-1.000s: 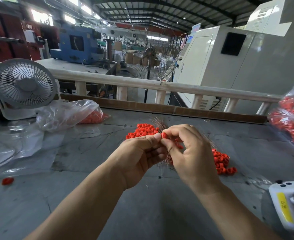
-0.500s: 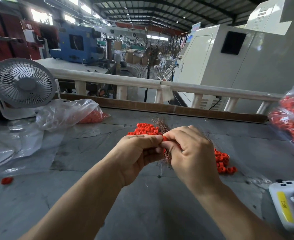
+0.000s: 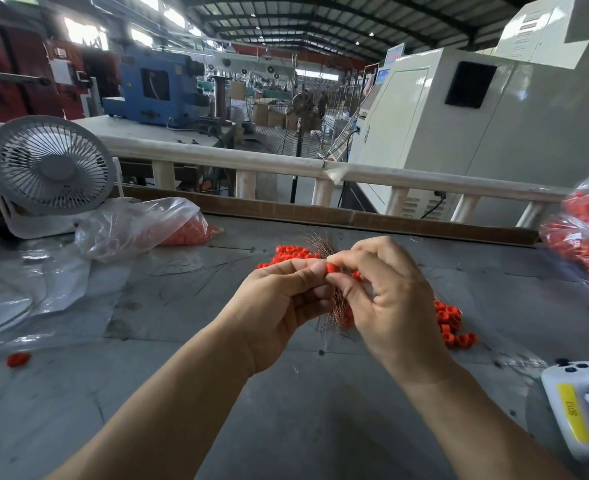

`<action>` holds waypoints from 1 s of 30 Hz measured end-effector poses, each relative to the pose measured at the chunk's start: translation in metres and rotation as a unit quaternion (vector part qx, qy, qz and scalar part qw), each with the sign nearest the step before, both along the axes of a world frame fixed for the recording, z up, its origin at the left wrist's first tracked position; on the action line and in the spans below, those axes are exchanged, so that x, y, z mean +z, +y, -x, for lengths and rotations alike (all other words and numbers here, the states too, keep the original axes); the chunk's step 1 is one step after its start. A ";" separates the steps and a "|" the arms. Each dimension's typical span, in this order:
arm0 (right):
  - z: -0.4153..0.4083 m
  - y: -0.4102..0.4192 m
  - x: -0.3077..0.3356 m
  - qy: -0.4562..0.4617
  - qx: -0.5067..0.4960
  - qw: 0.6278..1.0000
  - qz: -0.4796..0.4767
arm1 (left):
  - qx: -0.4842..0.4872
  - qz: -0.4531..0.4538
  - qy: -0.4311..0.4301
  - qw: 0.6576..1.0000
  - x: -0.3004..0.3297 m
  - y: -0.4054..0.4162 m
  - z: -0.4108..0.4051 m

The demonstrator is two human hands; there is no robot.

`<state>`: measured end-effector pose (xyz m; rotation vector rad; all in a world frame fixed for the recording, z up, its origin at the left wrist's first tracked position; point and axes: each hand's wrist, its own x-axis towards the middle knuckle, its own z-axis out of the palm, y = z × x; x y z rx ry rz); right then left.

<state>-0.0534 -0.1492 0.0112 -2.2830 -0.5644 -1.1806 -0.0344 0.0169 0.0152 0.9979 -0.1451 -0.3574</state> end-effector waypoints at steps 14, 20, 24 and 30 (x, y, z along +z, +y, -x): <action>0.003 0.006 -0.002 0.075 0.059 0.994 -0.054 | 0.071 -0.055 -0.050 0.995 -0.004 0.001 -0.005; 0.004 0.008 -0.003 0.093 0.088 0.990 -0.067 | 0.061 -0.077 -0.047 0.994 -0.008 -0.001 -0.006; 0.003 0.009 -0.004 0.114 0.097 0.985 -0.088 | 0.080 -0.086 -0.058 0.991 -0.010 0.000 -0.007; 0.003 0.009 -0.004 0.151 0.111 0.975 -0.120 | 0.104 -0.102 -0.056 0.988 -0.011 -0.002 -0.007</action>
